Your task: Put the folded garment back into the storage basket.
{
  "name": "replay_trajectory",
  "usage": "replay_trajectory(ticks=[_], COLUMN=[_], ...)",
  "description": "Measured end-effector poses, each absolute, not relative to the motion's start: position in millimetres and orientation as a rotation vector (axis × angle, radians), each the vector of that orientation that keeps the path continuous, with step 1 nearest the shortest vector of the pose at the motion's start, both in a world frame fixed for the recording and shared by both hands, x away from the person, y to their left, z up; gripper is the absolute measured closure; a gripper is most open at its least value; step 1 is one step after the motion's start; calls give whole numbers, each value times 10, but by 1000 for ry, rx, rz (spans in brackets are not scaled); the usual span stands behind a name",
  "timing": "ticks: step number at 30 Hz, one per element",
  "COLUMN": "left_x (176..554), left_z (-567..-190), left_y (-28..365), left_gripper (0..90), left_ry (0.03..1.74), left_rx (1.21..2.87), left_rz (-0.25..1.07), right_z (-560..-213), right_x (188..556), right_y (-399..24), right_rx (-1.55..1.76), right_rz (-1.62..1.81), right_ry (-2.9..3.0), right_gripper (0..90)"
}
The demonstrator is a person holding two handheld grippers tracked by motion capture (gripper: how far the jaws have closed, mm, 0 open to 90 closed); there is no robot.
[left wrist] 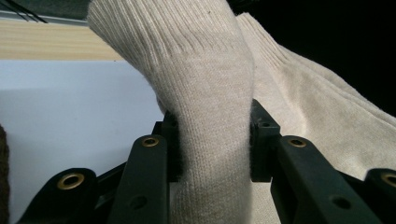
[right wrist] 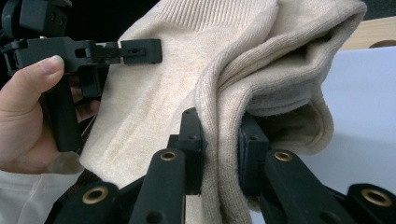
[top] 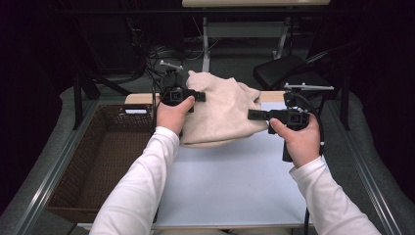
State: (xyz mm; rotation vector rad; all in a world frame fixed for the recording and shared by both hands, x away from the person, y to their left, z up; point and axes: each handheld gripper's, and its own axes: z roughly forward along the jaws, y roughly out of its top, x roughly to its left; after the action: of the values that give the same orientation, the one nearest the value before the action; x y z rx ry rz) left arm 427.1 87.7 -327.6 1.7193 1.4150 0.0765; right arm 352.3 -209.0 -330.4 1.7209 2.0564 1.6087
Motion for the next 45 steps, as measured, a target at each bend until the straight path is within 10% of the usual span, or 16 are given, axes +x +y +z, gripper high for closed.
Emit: replay_trajectory(ticks=[45], left_x=[4019], left_z=[-3061], left_y=[1972], left_gripper=[670], left_ry=[1520], left_rx=[1658], left_rz=[140], right_z=[-3088], right_x=[3622], right_y=[-1030], right_rx=[1544], right_rz=[1663], right_ry=[2235], right_gripper=[759])
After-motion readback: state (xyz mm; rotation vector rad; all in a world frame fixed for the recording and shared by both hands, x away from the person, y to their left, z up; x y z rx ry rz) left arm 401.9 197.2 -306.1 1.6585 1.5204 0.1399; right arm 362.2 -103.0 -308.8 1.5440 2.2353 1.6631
